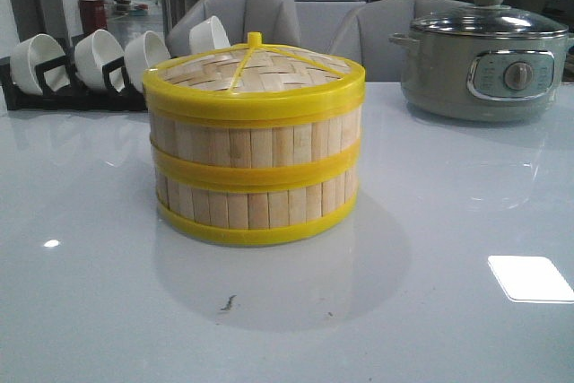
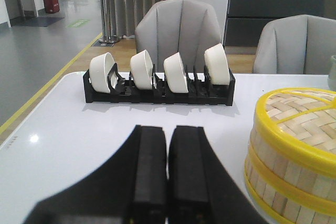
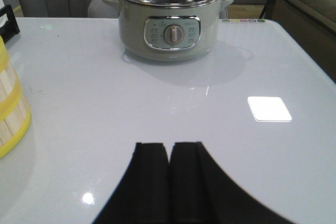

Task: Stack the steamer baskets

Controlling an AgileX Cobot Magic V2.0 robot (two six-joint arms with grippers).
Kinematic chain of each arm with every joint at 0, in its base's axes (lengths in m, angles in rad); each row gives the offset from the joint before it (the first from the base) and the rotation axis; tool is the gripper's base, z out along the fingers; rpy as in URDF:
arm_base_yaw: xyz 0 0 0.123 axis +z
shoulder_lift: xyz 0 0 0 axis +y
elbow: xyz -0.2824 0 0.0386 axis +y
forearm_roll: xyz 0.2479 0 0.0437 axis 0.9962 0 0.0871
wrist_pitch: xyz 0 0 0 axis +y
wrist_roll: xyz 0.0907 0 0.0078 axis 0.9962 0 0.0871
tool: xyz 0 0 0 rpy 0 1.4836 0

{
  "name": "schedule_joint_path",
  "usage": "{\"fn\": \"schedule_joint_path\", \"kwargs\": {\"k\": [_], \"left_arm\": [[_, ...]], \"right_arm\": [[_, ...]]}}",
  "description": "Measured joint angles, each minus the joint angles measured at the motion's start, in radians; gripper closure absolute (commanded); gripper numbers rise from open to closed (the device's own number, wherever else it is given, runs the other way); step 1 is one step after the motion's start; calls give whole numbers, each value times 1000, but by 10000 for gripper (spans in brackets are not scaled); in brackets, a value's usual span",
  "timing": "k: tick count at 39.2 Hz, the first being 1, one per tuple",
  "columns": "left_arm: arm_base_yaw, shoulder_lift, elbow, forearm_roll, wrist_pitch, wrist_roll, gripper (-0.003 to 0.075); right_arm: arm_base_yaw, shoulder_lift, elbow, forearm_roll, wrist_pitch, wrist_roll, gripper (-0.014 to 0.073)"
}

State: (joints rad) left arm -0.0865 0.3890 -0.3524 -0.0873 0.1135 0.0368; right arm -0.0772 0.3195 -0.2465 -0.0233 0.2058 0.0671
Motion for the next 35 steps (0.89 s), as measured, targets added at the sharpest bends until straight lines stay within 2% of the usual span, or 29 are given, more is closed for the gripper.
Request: {"fn": "schedule_joint_path", "kwargs": {"k": [25, 35], "left_arm": [[0, 0, 7, 22, 0, 0, 634], [0, -58, 98, 36, -2, 0, 634]], "right_arm": [[0, 0, 0, 0, 0, 0, 538], [0, -2, 0, 0, 0, 0, 538]]}}
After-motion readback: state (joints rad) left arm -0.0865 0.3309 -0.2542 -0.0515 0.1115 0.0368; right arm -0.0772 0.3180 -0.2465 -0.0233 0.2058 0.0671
